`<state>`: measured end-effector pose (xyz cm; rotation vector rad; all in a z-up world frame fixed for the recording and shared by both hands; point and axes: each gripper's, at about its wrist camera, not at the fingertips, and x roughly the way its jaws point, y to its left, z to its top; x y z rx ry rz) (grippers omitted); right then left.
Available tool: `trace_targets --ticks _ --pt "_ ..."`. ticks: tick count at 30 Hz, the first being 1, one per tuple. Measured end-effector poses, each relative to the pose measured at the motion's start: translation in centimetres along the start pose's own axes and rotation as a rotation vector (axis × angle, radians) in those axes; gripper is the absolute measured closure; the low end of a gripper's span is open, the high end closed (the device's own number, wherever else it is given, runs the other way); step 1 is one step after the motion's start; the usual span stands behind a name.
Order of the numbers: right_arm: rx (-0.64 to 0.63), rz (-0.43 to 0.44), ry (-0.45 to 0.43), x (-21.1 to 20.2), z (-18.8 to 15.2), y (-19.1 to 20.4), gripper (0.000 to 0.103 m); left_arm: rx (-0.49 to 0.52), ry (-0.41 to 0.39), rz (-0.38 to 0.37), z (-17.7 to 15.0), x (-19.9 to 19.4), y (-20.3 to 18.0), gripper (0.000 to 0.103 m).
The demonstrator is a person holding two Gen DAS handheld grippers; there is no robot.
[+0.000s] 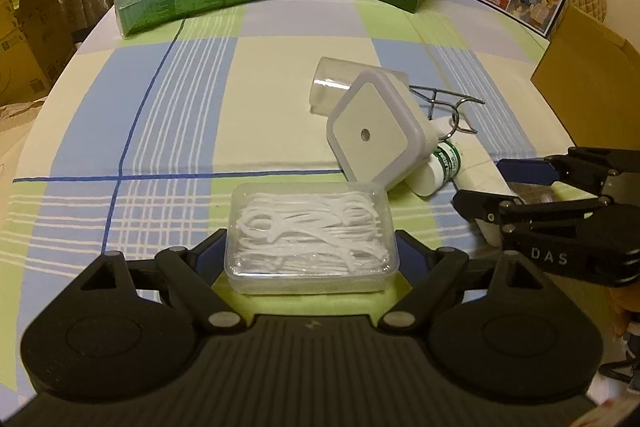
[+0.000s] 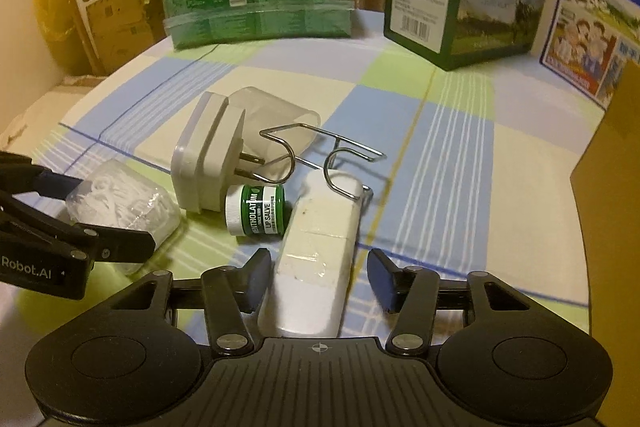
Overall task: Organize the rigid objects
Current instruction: 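Grasp the white power strip with the right gripper while the left holds the floss box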
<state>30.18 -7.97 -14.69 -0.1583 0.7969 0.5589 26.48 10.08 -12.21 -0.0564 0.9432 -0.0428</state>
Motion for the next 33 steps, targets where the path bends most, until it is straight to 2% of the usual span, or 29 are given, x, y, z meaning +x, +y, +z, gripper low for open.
trace_targets --ticks 7,9,17,21,25,28,33 --pt "-0.004 0.002 -0.009 0.1 0.0 -0.1 0.055 -0.009 -0.027 0.031 -0.2 0.5 -0.3 0.019" --pt "-0.006 0.004 -0.008 0.1 0.0 -0.1 0.062 -0.014 -0.039 0.033 -0.2 0.6 -0.3 0.019" --pt "0.030 0.000 0.030 -0.7 -0.1 -0.1 0.064 0.007 -0.045 0.043 -1.0 0.2 -1.1 0.020" --pt "0.054 -0.002 0.063 -2.6 -1.5 0.0 0.064 -0.005 -0.020 0.034 -2.7 -1.2 -2.2 0.020" --pt "0.103 -0.004 0.090 -5.0 -3.6 -0.1 0.064 0.053 -0.019 0.026 -4.8 -2.9 -4.7 0.020" --pt "0.150 0.008 0.099 -7.2 -5.5 -0.1 0.064 0.066 -0.027 -0.008 -6.6 -4.4 -6.1 0.020" --pt "0.182 -0.022 0.098 -10.8 -8.9 -0.1 0.064 0.100 -0.028 -0.023 -9.4 -6.1 -7.6 0.020"
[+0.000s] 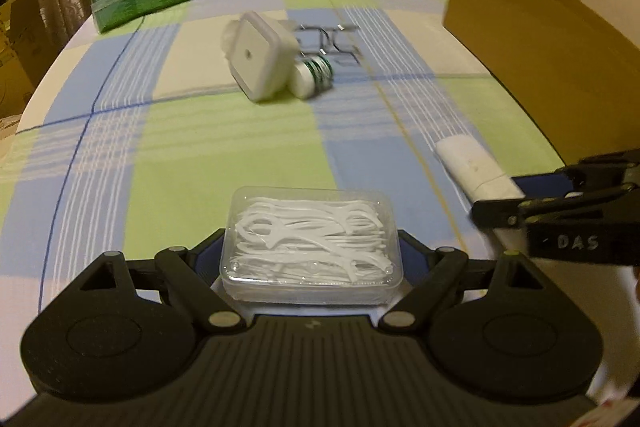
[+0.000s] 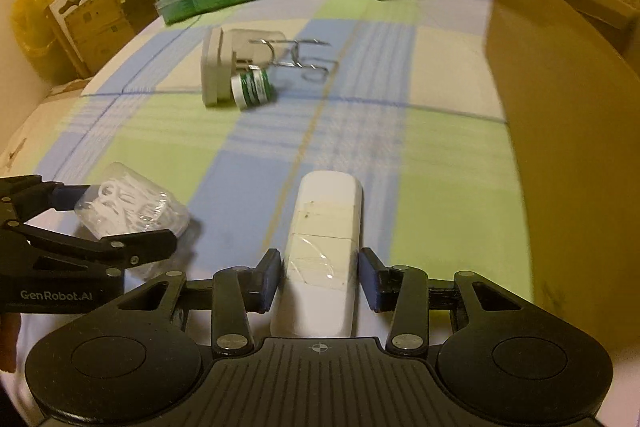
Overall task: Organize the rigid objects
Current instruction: 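Carry the floss box and power strip over the cardboard box with both grippers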
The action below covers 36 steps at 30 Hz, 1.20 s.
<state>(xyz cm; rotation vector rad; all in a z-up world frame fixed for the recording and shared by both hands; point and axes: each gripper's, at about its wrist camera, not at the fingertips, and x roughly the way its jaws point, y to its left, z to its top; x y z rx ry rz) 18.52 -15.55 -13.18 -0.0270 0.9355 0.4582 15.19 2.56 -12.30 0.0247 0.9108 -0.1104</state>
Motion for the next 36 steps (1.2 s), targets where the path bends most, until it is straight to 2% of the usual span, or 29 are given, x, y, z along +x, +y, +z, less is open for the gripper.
trace_targets --ticks 4,6,13,16,18,30,36 --pt "-0.029 -0.038 -0.036 -1.1 -1.9 0.2 0.063 0.004 -0.009 -0.012 -1.0 -0.4 -0.1 0.020" --pt "-0.033 -0.049 -0.060 -1.1 -2.5 0.5 0.059 0.005 -0.015 -0.016 -1.1 -0.4 0.0 0.019" --pt "-0.032 -0.103 -0.137 -0.6 -3.3 1.4 0.056 -0.021 -0.041 -0.027 -1.2 -0.3 0.5 0.019" --pt "-0.017 -0.113 -0.141 -0.6 -3.2 1.5 0.057 -0.015 -0.051 -0.022 -1.1 -0.2 0.4 0.019" --pt "-0.017 -0.119 -0.141 -0.6 -3.2 1.5 0.065 -0.017 -0.057 -0.020 -1.1 -0.1 0.4 0.019" --pt "0.020 -0.102 -0.120 -1.0 -2.7 1.0 0.066 0.010 -0.067 0.011 -1.1 0.4 -0.1 0.020" --pt "0.039 -0.091 -0.174 -2.5 -2.0 0.7 0.066 -0.002 -0.117 0.028 -0.4 -1.3 0.2 0.020"
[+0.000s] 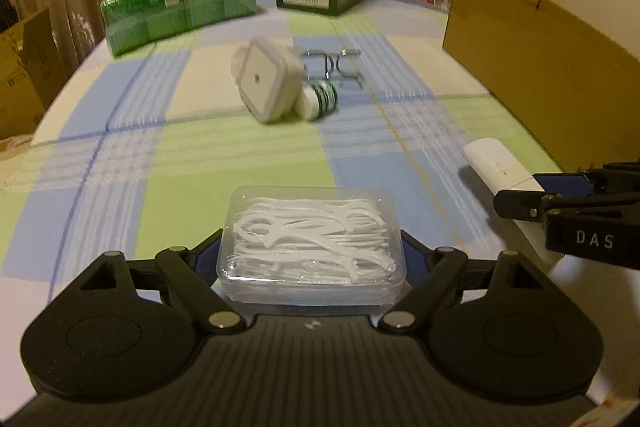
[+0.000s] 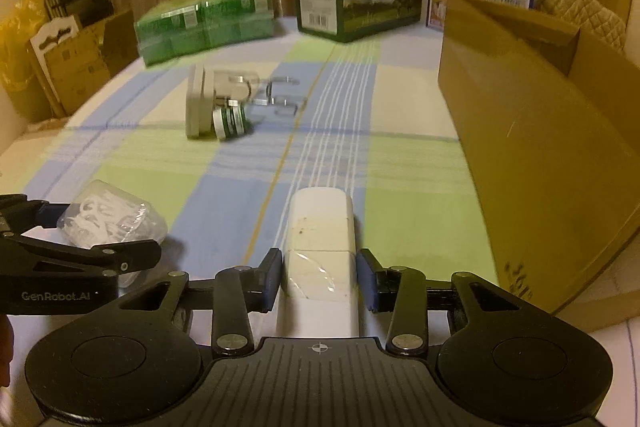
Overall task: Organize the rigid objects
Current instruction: 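Carry the floss box and power strip over the cardboard box with both grippers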
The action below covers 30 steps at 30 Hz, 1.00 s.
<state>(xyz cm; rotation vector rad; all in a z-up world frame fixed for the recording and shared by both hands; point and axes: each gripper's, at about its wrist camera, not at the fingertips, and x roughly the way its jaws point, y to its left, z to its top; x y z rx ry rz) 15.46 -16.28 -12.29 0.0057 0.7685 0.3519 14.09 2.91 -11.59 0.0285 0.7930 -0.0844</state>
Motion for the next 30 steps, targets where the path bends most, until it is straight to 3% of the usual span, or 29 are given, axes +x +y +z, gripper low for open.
trace_targets --ticks 7,15,22,30 --pt "0.022 0.026 -0.078 -2.7 1.8 -0.3 0.066 -0.036 -0.037 -0.014 1.9 -2.4 -0.8 0.020" --pt "0.062 0.041 -0.175 -9.3 5.5 -2.4 0.066 -0.014 -0.099 -0.066 5.3 -6.6 -4.5 0.020" --pt "0.108 -0.033 -0.224 -15.1 8.2 -8.8 0.066 0.036 -0.168 -0.160 9.8 -9.8 -10.2 0.020" --pt "0.203 -0.133 -0.193 -18.7 8.4 -18.4 0.066 0.108 -0.189 -0.275 13.5 -10.1 -17.8 0.020"
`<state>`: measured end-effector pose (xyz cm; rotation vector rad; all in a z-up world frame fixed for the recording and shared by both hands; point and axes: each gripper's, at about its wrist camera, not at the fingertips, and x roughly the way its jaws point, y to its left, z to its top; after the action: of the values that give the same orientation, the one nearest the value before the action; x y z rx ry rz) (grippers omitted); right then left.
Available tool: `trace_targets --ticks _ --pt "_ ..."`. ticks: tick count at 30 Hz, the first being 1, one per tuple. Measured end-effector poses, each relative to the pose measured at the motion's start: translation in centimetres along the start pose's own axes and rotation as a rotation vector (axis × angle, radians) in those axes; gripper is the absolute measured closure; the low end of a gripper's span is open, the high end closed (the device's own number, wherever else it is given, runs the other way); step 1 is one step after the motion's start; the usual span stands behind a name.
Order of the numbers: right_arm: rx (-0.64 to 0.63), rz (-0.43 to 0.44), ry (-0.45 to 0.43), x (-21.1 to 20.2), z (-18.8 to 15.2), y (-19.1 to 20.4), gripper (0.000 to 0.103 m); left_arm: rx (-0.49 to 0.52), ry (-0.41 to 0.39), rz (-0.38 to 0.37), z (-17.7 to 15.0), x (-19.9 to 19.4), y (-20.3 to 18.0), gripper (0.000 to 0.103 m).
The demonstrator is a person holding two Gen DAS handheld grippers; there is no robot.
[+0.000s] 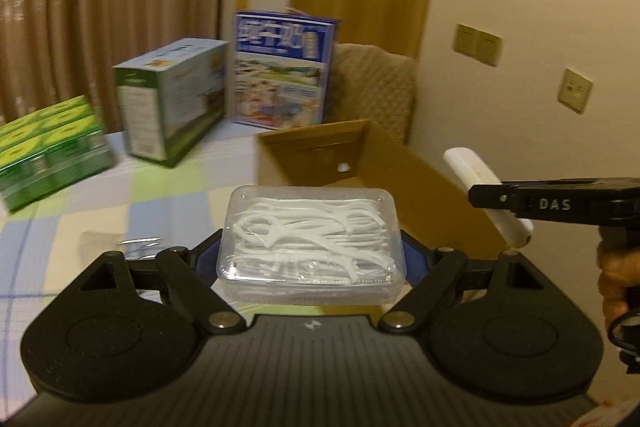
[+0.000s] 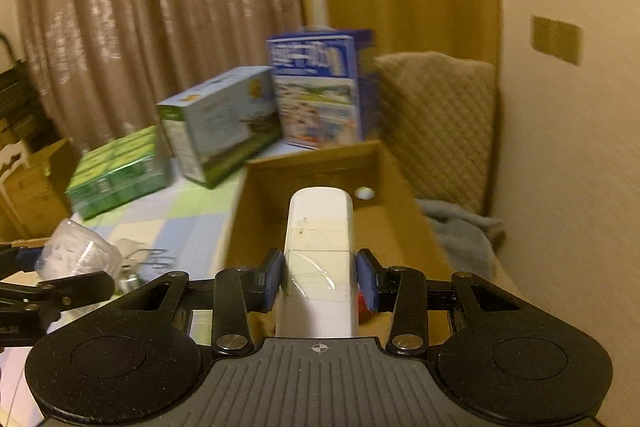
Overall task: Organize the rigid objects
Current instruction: 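Carry the floss box and power strip over the cardboard box with both grippers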
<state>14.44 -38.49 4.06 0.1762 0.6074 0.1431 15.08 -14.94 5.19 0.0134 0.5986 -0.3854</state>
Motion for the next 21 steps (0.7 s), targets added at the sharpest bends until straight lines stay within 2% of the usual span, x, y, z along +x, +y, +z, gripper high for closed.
trace_targets --ticks 5,8,21 --pt "0.020 -0.027 0.026 0.7 0.0 -3.5 0.066 0.043 0.048 -0.066 1.0 3.6 -3.2 0.020" --pt "0.035 -0.025 0.041 1.5 -0.3 -4.8 0.066 0.073 0.068 -0.079 1.3 5.5 -4.4 0.020" --pt "0.074 0.000 0.110 5.8 -1.2 -7.4 0.066 0.093 0.142 -0.114 0.8 10.5 -5.5 0.020"
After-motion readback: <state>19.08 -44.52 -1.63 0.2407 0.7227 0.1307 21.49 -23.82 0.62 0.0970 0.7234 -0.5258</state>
